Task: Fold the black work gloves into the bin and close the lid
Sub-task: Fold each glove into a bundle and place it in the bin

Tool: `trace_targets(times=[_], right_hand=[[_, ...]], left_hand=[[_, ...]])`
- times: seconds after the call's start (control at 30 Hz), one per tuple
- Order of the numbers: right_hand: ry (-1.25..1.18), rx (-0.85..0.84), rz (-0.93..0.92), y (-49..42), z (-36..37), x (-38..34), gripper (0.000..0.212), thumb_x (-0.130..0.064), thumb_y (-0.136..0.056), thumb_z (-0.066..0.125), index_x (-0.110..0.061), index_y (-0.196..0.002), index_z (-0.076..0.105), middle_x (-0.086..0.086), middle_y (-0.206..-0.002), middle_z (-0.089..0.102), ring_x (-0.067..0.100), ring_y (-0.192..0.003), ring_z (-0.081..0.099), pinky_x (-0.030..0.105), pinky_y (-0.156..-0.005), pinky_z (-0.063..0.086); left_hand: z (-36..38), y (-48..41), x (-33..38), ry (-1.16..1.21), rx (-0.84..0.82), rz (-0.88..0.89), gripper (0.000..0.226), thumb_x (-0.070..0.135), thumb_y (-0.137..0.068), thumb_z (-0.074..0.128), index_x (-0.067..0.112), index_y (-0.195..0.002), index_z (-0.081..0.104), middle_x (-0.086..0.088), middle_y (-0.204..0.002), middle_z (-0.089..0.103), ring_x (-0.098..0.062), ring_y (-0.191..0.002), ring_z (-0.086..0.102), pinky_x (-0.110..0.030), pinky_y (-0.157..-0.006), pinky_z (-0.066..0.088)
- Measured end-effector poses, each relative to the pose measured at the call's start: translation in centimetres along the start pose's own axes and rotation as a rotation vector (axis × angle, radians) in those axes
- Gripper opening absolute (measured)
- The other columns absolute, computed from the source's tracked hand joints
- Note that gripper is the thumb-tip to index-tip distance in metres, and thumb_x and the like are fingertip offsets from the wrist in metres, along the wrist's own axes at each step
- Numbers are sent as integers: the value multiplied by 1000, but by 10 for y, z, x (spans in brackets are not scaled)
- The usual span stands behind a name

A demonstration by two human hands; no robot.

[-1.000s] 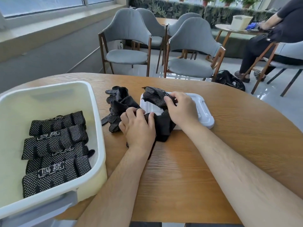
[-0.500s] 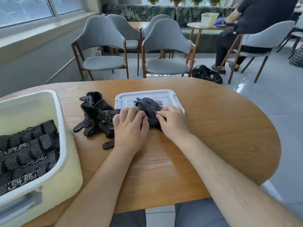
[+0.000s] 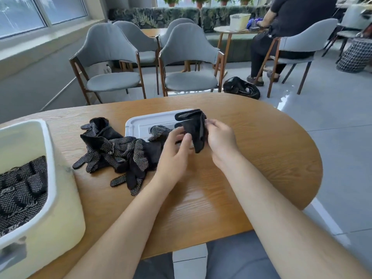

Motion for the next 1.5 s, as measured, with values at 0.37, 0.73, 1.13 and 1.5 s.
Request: trace_targets(times=[0.37,0.73,1.13,1.5], right_hand=[[199,-142,154,26,-53,28,48,-47,-94,67,-13,-126,57,-3,-93,67,12,-82,67,13,-53,50],[882,80,-78,9,-86,36,16,-34,-102,52,-26,-108,66,-5,-109,69,18,-97,64,32,-77,53],[940,51,-167,12,-76,31,26,-42,-99,58,-27,-120,62,-4,-122,56,18,-106,59,35,-83,53],[1015,-282,-472,-12,56,9,33,-34,-102,52,-28,-132,64,1,-127,63,25,-123,52,40,-103,44]], left_hand=[[30,1,-12,-188,-94,-166,30,18,-91,72,30,-116,60,8,-95,66,-8,-82,62,-18,-69,48],[24,28,-3,-438,-337,-172,59,18,-88,71,32,-141,50,0,-84,61,-5,-57,54,-19,-54,40],[10,38,3,-919,-183,104,55,64,-85,66,32,-128,56,3,-116,37,-17,-85,59,-25,-74,44],[-49,-61,-23,-1106,344,85,38,37,-101,46,7,-116,63,-20,-115,66,-41,-120,52,-50,-101,33]])
Point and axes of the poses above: each hand's wrist, its own y-axis away from the middle knuckle, its own z-axis out of the palm, x = y × z, the point moved 4 cm from there along -y, towards the middle knuckle
